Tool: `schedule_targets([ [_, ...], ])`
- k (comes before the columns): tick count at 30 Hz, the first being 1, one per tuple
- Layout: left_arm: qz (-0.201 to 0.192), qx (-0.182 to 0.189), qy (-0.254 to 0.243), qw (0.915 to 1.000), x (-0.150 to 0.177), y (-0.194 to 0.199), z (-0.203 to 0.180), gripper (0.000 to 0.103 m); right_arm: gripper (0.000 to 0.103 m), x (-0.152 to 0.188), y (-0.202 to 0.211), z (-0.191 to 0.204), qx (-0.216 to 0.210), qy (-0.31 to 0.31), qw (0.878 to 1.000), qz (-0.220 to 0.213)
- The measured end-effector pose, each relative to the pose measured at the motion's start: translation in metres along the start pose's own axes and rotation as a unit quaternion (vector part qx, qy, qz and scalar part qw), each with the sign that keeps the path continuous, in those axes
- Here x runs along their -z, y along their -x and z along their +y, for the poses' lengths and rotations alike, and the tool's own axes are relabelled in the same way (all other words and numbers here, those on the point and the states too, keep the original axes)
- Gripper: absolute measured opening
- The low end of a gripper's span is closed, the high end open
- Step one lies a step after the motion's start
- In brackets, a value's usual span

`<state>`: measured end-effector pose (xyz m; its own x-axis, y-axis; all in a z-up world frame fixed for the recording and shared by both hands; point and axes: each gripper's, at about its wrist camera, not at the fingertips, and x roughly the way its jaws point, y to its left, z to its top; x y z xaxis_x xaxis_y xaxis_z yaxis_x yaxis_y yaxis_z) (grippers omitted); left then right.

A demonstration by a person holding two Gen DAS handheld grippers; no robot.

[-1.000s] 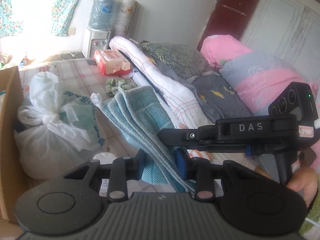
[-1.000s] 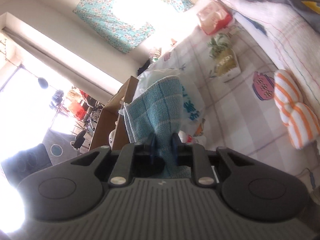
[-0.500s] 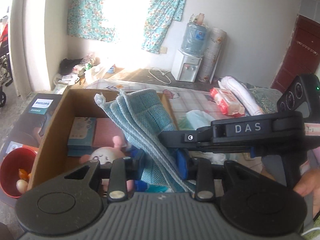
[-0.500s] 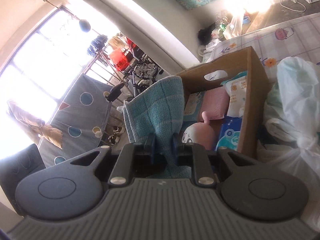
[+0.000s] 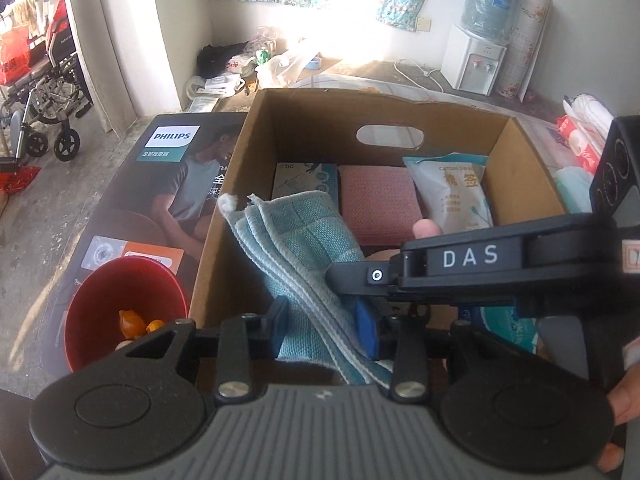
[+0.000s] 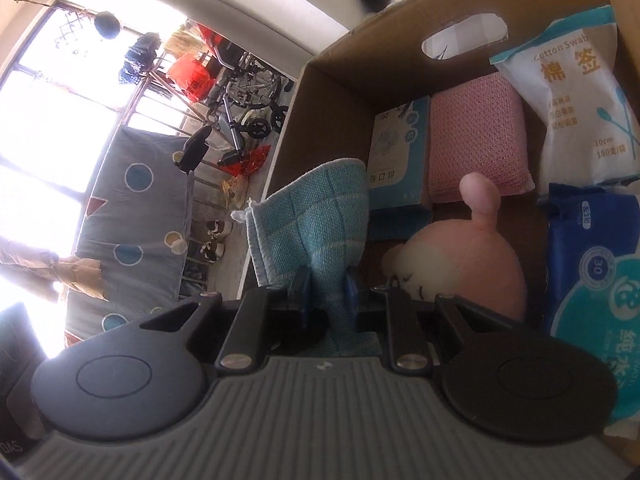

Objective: Organize soft objects
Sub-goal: 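Lift and carry the folded blue towel with the right gripper into the box, then lower the towel beside the plush toy and open the right gripper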

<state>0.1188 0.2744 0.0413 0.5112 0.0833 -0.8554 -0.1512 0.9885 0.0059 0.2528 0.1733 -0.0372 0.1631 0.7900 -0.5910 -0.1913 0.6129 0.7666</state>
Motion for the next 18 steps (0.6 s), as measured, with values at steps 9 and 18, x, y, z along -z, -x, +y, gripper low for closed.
schedule_targets([
  [9, -0.021, 0.001, 0.007, 0.9998, 0.007, 0.010, 0.011, 0.050, 0.019, 0.011, -0.017, -0.005, 0.018, 0.003, 1.000, 0.018],
  [18, -0.056, 0.008, 0.012, 0.9983, 0.010, 0.031, 0.010, 0.054, 0.019, 0.001, 0.003, -0.009, -0.016, -0.033, 0.999, 0.006],
])
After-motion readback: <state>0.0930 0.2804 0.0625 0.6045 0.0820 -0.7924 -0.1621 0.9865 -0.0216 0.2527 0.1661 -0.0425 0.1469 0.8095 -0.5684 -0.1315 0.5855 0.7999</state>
